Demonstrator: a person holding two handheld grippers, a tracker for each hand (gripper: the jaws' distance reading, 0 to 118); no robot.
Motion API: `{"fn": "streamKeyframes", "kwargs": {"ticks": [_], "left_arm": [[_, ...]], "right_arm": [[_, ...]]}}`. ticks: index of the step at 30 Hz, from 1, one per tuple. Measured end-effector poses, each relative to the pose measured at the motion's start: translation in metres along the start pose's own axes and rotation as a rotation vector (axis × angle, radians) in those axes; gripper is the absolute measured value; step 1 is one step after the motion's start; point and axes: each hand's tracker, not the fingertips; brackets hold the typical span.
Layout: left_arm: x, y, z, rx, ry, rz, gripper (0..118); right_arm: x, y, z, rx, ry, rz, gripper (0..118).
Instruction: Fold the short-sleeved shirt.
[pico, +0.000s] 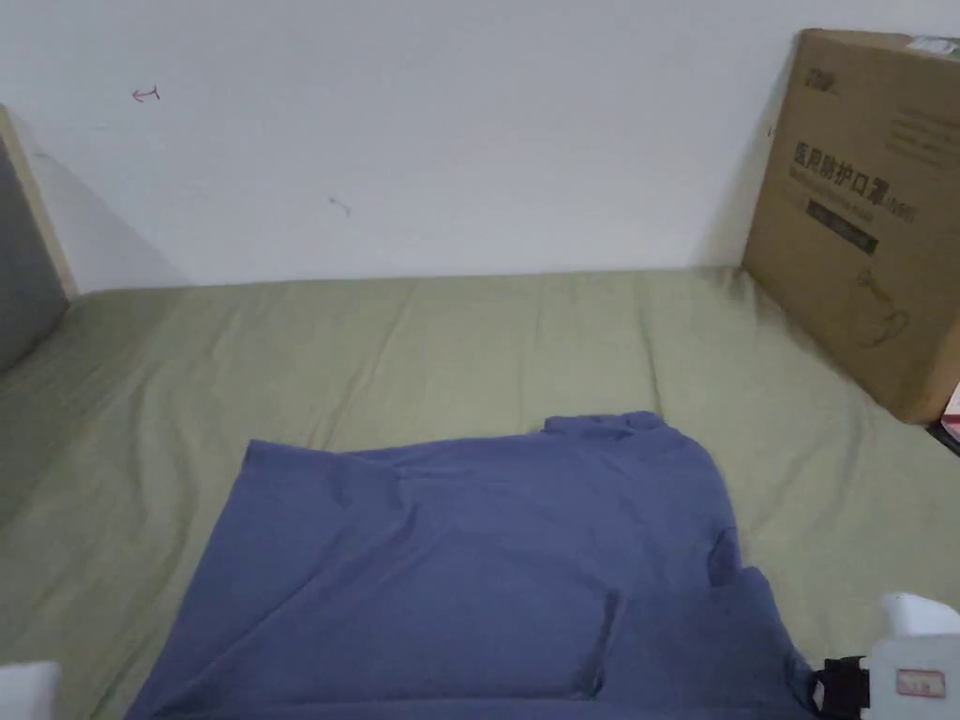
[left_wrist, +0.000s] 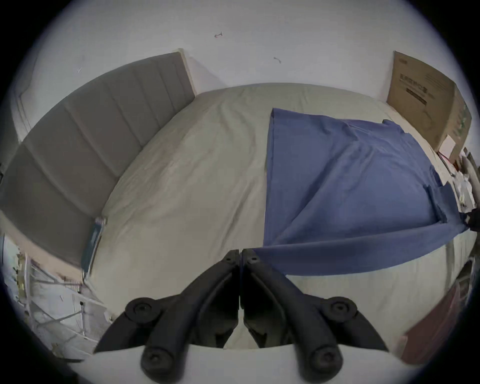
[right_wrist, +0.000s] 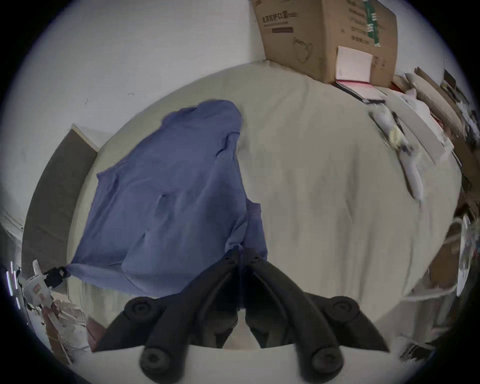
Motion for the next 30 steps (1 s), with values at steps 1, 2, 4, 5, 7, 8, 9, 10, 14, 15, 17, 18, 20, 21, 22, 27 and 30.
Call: {"fn": "streamKeyframes", "kwargs": {"ticks": [1, 2, 4, 5, 7, 8, 9, 10, 14, 15, 17, 18, 20, 21, 22, 27, 30], "left_arm": [[-0.002, -0.012, 0.007, -0.012, -0.008, -0.005, 0], [-0.002, -0.026, 0.015, -0.024, -0.011, -0.012, 0], [0.001, -0.049, 0.029, -0.025, -0.027, -0.047, 1], [0.003, -0.057, 0.033, -0.024, -0.024, -0.053, 4], [0.004, -0.065, 0.036, -0.025, -0.041, -0.074, 36], [0.006, -0.066, 0.036, -0.032, -0.033, -0.075, 55], [0.006, -0.068, 0.036, -0.043, -0.027, -0.076, 67], [0.003, -0.069, 0.039, -0.041, -0.034, -0.067, 82], [-0.002, -0.07, 0.057, -0.001, -0.085, 0.006, 103], [-0.003, -0.07, 0.063, 0.015, -0.096, 0.01, 103], [-0.004, -0.069, 0.072, 0.03, -0.111, 0.033, 103], [-0.005, -0.069, 0.075, 0.027, -0.124, 0.044, 103], [-0.006, -0.07, 0.08, 0.02, -0.159, 0.07, 86], [-0.006, -0.073, 0.082, 0.027, -0.173, 0.071, 59], [-0.004, -0.075, 0.081, 0.02, -0.165, 0.068, 15], [-0.002, -0.094, 0.079, -0.004, -0.127, 0.056, 1], [-0.002, -0.095, 0.074, 0.012, -0.119, 0.018, 58]], "right_arm": [[0.006, -0.013, 0.005, 0.0, -0.002, -0.003, 1], [0.007, -0.031, 0.015, -0.019, -0.015, -0.007, 1], [0.018, -0.056, 0.027, -0.02, -0.025, -0.023, 1], [0.024, -0.065, 0.029, -0.018, -0.028, -0.04, 1], [0.026, -0.074, 0.033, -0.012, -0.005, -0.057, 3], [0.024, -0.076, 0.035, 0.012, -0.003, -0.071, 8], [0.021, -0.077, 0.038, 0.024, 0.001, -0.073, 19], [0.018, -0.074, 0.04, 0.031, -0.002, -0.068, 42], [-0.001, -0.072, 0.053, 0.08, -0.084, 0.038, 74], [-0.007, -0.072, 0.058, 0.089, -0.095, 0.059, 74], [-0.019, -0.075, 0.066, 0.106, -0.103, 0.1, 74], [-0.021, -0.075, 0.068, 0.109, -0.091, 0.126, 74], [-0.032, -0.082, 0.073, 0.115, -0.06, 0.167, 70], [-0.038, -0.087, 0.075, 0.117, -0.053, 0.184, 56], [-0.039, -0.09, 0.073, 0.119, -0.06, 0.187, 20], [-0.046, -0.111, 0.063, 0.088, -0.018, 0.158, 0], [-0.043, -0.115, 0.056, 0.058, -0.028, 0.155, 0]]}}
